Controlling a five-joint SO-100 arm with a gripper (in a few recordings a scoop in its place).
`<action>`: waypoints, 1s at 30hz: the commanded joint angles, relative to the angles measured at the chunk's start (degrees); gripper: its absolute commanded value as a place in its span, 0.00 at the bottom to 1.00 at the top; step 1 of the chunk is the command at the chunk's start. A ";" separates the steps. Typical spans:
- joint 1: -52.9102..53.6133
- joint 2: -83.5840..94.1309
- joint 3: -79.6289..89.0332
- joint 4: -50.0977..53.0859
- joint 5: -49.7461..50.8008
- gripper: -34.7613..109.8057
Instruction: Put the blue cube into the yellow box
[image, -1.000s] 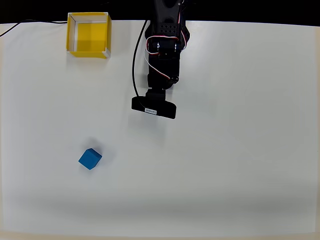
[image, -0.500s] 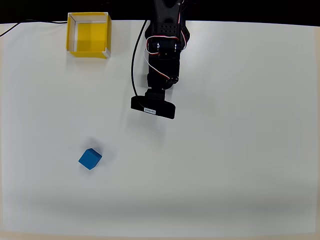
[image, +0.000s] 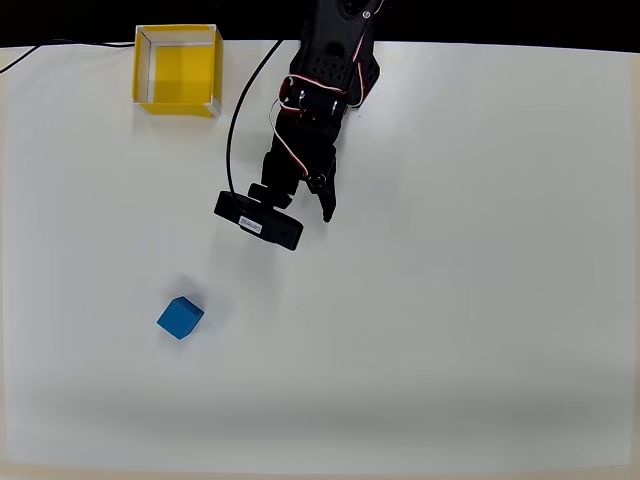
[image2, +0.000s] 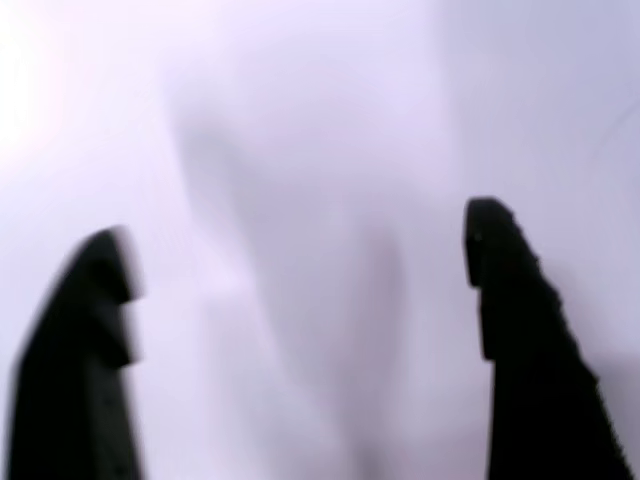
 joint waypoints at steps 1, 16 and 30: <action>6.24 -12.57 -10.11 -16.44 -0.53 0.54; 15.56 -55.20 -36.39 -42.71 0.44 0.55; 16.44 -80.86 -50.98 -57.13 -0.53 0.57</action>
